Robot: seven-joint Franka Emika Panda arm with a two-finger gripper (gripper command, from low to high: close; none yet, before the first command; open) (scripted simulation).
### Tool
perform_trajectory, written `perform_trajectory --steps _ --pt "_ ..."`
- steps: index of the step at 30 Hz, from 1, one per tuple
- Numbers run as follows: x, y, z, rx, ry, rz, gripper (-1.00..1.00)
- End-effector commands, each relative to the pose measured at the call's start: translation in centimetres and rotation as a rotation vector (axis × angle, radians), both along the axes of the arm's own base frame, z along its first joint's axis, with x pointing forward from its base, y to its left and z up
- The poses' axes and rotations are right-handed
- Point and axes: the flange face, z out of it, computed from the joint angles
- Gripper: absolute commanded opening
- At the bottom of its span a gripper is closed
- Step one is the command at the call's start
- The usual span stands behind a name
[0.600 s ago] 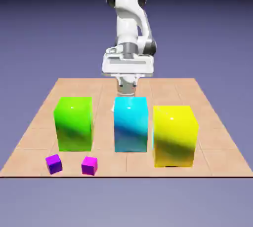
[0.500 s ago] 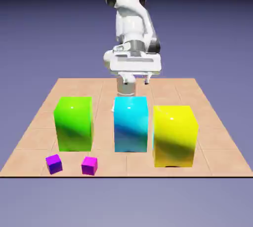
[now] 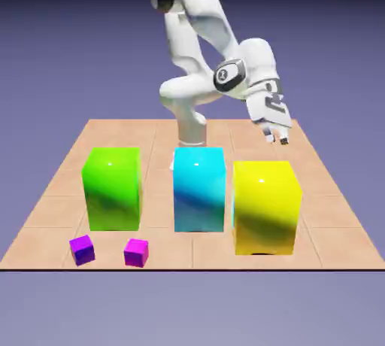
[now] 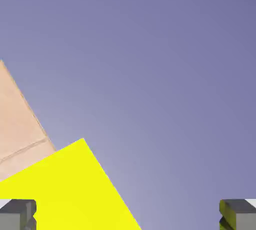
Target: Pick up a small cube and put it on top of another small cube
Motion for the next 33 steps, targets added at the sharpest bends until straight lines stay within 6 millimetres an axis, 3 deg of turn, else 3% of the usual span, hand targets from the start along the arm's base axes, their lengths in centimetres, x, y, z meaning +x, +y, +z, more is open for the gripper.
perform_trajectory --steps 1,9,16,24,33 --pt "-0.4 0.7 -0.7 -0.030 -0.004 0.046 0.00" --pt "-4.6 5.5 -6.0 -0.268 -0.052 0.425 0.00" --pt "-8.8 8.2 -10.8 -0.476 -0.122 0.768 0.00" --pt "-13.5 9.3 -15.7 -0.716 -0.234 1.169 0.00" --pt "-17.4 8.7 -20.1 -0.993 -0.402 1.622 0.00"
